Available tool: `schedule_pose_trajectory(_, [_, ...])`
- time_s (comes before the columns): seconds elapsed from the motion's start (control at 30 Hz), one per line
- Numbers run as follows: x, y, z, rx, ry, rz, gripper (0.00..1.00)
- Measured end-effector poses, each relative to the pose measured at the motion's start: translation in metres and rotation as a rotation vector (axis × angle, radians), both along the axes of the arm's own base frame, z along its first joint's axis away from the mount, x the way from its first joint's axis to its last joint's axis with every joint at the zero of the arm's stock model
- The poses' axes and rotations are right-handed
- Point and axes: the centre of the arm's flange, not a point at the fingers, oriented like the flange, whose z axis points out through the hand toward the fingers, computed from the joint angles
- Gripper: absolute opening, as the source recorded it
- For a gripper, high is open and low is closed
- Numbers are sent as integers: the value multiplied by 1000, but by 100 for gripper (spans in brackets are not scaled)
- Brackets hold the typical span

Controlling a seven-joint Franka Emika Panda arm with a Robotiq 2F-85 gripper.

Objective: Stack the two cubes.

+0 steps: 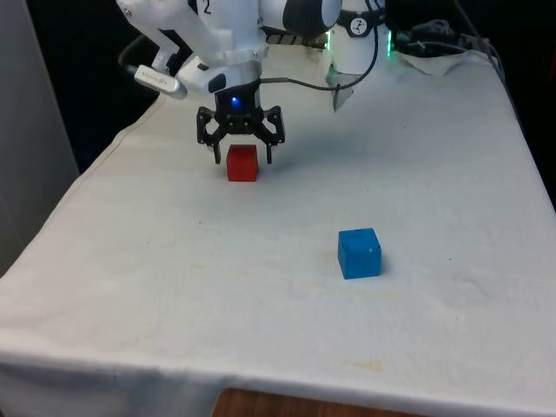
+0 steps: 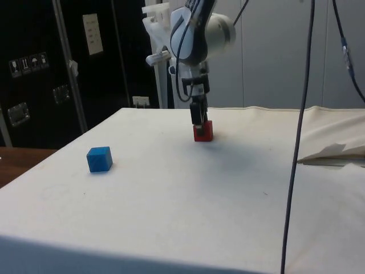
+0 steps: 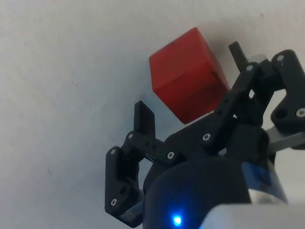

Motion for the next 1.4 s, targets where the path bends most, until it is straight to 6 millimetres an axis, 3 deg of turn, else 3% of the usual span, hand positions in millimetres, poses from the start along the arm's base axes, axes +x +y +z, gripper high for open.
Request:
schedule_pose_trajectory(0.2, [4, -2, -10, 13, 2, -3, 100])
schedule_pose_trajectory(0.23, [5, -2, -13, 17, 1, -3, 96])
schedule_pose_trajectory(0.27, [6, -3, -13, 18, 0, -3, 79])
schedule_pose_trajectory(0.3, [6, -3, -13, 18, 0, -3, 69])
schedule_pose_trajectory(0.33, [6, -3, -14, 18, 0, -2, 69])
schedule_pose_trajectory(0.53, [6, -3, -16, 21, 1, -4, 0])
schedule_pose_trajectory(1.0, [11, -5, -10, 20, -10, -4, 0])
schedule_pose_trajectory(1.2, [21, -4, 18, 42, -25, -9, 0])
schedule_pose_trajectory(1.4, [30, -2, 34, 51, -36, -12, 0])
